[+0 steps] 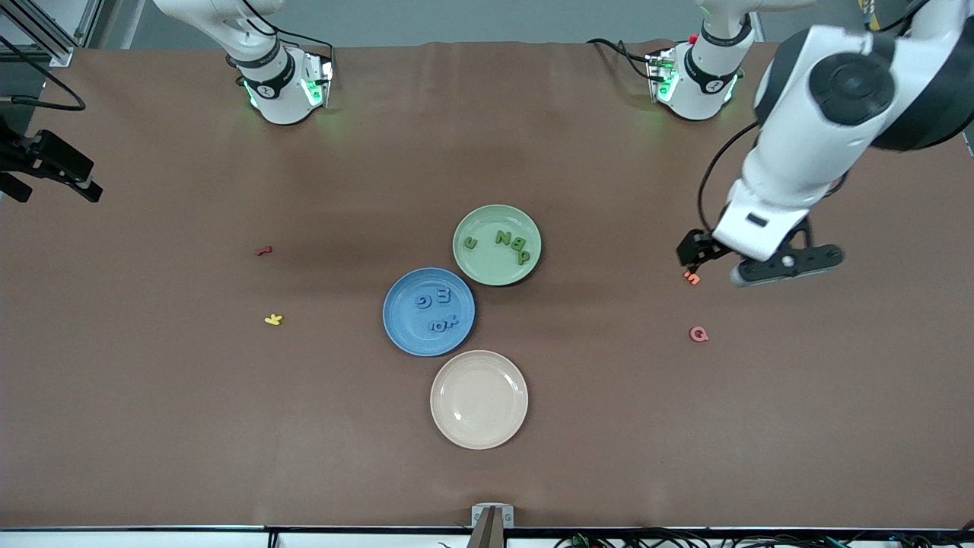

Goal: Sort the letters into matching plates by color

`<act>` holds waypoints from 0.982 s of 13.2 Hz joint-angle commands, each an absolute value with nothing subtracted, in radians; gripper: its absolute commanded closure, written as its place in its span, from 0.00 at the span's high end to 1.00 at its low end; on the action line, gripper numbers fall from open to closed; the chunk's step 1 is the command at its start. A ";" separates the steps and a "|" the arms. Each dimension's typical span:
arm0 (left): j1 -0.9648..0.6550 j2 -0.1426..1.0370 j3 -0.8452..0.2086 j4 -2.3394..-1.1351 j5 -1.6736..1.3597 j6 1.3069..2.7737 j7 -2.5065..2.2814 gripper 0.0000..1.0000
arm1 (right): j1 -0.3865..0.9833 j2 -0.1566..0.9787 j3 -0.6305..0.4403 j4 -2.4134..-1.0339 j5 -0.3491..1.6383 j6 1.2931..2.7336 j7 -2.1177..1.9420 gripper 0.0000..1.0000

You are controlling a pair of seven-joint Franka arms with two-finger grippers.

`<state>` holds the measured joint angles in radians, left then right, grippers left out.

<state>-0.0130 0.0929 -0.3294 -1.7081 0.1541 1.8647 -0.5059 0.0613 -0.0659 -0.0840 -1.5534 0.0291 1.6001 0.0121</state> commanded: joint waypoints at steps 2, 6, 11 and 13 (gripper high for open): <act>-0.005 -0.014 -0.241 -1.730 0.103 1.799 -0.300 1.00 | 0.041 -0.051 -0.069 -1.525 0.017 1.591 0.009 1.00; 0.089 -0.100 -0.216 -1.724 0.018 1.694 -0.117 1.00 | 0.041 -0.051 -0.068 -1.525 0.018 1.591 0.009 1.00; 0.089 -0.115 -0.152 -1.669 0.006 1.560 -0.041 1.00 | 0.041 -0.051 -0.067 -1.525 0.018 1.591 0.009 1.00; 0.074 -0.115 -0.146 -1.640 0.008 1.510 -0.044 1.00 | 0.041 -0.051 -0.068 -1.525 0.017 1.591 0.009 1.00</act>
<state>0.0955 -0.1136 -0.1582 -1.6783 0.0203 1.5654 -0.0576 0.0612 -0.0659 -0.0838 -1.5532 0.0290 1.6001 0.0121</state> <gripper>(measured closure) 0.000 0.000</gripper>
